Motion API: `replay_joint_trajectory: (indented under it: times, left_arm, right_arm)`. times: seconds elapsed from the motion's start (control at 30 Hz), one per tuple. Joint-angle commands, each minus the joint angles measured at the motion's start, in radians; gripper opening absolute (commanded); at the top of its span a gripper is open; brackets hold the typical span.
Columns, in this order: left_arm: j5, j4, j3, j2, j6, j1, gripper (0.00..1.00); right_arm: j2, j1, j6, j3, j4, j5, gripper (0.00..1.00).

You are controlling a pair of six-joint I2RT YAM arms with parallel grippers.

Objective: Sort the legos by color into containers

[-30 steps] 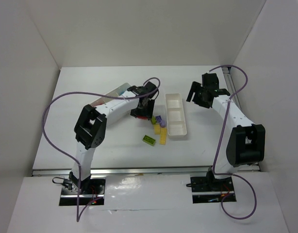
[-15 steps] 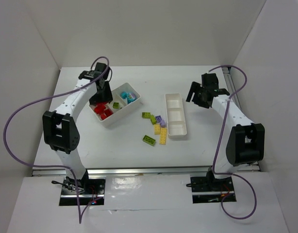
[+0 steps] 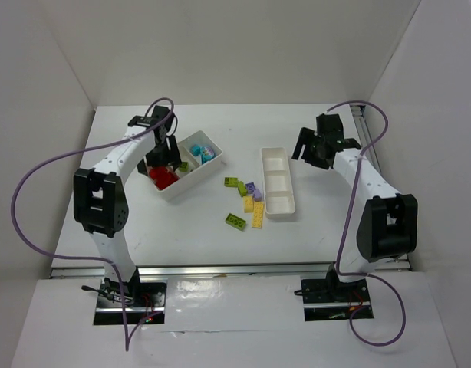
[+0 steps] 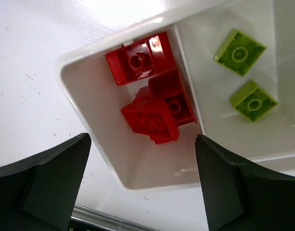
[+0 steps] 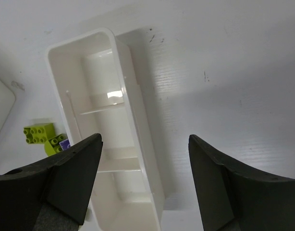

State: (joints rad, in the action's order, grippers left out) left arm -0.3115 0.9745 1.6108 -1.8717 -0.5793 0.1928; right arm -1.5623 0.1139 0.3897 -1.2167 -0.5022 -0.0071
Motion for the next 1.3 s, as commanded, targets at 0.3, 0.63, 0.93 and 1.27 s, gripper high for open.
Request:
replay_joint_trajectory:
  times: [0.3,0.63,0.93,1.27]
  left_arm:
    - [0.012,-0.028,0.190,0.114,-0.010,0.128,0.95]
    - [-0.011,-0.060,0.156,0.177,-0.028,0.137,0.94]
    - [-0.001,-0.060,0.136,0.177,-0.037,0.137,0.93]
    - [-0.001,-0.060,0.136,0.158,-0.037,0.128,0.93]
  right_arm:
    - [-0.183,0.409,-0.110,-0.208,-0.042,0.010,0.76]
    - [-0.401,0.592,-0.196,-0.362,-0.119,0.103,0.68]
    - [-0.423,0.592,-0.178,-0.293,-0.098,0.234,0.62]
    - [-0.470,0.610,-0.187,-0.268,-0.062,0.222,0.46]
